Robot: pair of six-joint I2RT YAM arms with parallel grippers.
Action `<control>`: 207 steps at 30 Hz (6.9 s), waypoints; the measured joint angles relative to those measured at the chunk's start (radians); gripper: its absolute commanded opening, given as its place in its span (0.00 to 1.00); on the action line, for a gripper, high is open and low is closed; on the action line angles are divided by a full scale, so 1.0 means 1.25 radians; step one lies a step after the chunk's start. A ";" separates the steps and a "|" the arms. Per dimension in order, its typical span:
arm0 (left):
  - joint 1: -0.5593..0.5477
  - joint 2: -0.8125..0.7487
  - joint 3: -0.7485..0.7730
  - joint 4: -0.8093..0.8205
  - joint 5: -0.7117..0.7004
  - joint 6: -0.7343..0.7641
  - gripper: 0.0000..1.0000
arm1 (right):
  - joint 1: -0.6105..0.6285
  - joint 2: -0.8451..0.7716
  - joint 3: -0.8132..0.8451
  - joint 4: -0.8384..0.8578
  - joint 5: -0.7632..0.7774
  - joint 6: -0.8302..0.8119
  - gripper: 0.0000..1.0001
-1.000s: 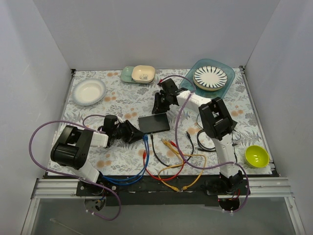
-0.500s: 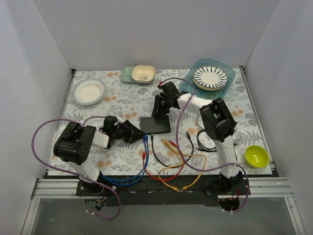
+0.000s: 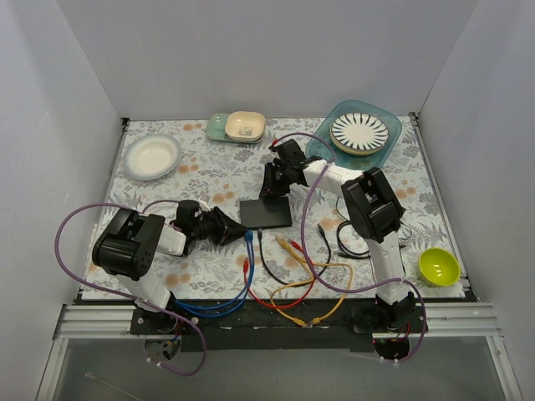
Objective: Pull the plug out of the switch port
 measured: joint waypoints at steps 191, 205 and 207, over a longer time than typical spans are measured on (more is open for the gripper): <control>-0.028 0.083 0.509 -0.341 -0.131 0.103 0.34 | -0.012 -0.221 -0.463 0.355 -0.111 0.214 0.43; -0.096 0.287 0.578 -0.269 -0.006 0.092 0.29 | -0.020 -0.230 -0.536 0.466 -0.087 0.359 0.42; -0.096 0.287 0.568 -0.265 0.002 0.095 0.28 | -0.022 -0.231 -0.539 0.471 -0.084 0.374 0.42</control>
